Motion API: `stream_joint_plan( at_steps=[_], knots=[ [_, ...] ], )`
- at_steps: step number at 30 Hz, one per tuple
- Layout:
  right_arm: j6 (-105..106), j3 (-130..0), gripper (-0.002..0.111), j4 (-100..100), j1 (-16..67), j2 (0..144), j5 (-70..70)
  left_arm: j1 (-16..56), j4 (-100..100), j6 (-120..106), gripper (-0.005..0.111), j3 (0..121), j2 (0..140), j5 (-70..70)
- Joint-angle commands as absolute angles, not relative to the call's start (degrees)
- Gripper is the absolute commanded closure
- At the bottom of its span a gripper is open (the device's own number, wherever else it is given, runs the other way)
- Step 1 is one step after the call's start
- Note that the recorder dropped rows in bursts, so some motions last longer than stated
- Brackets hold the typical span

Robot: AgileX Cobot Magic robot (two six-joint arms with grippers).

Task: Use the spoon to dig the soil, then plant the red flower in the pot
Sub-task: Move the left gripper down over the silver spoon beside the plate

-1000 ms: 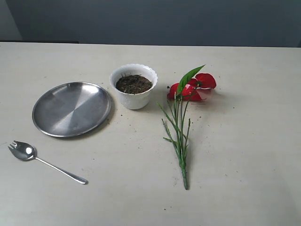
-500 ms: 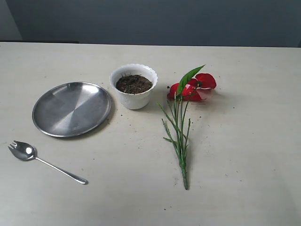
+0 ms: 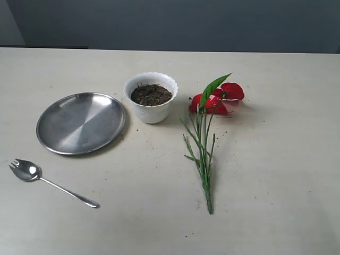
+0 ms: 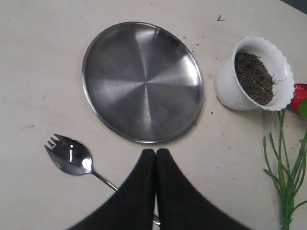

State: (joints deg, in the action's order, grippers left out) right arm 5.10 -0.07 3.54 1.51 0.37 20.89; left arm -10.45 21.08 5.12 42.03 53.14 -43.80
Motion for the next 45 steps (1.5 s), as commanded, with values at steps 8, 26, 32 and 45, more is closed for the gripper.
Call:
stream_joint_plan(
  at_steps=[8,26,32,45],
  knots=[
    [5.37,0.0,0.109,3.48,1.39,0.0,20.77,-10.13,18.19,1.94,0.107,42.22,53.34,-43.65],
    [5.23,0.0,0.109,3.48,1.39,0.0,20.77,-10.13,12.0,16.85,0.107,41.68,61.36,-48.05],
    [5.23,0.0,0.109,3.48,1.39,0.0,20.77,-10.13,13.61,16.85,0.107,39.68,64.49,-44.86],
    [5.23,0.0,0.109,3.48,1.39,0.0,20.77,-10.13,21.41,15.95,0.072,37.67,75.99,-39.55]
  ],
)
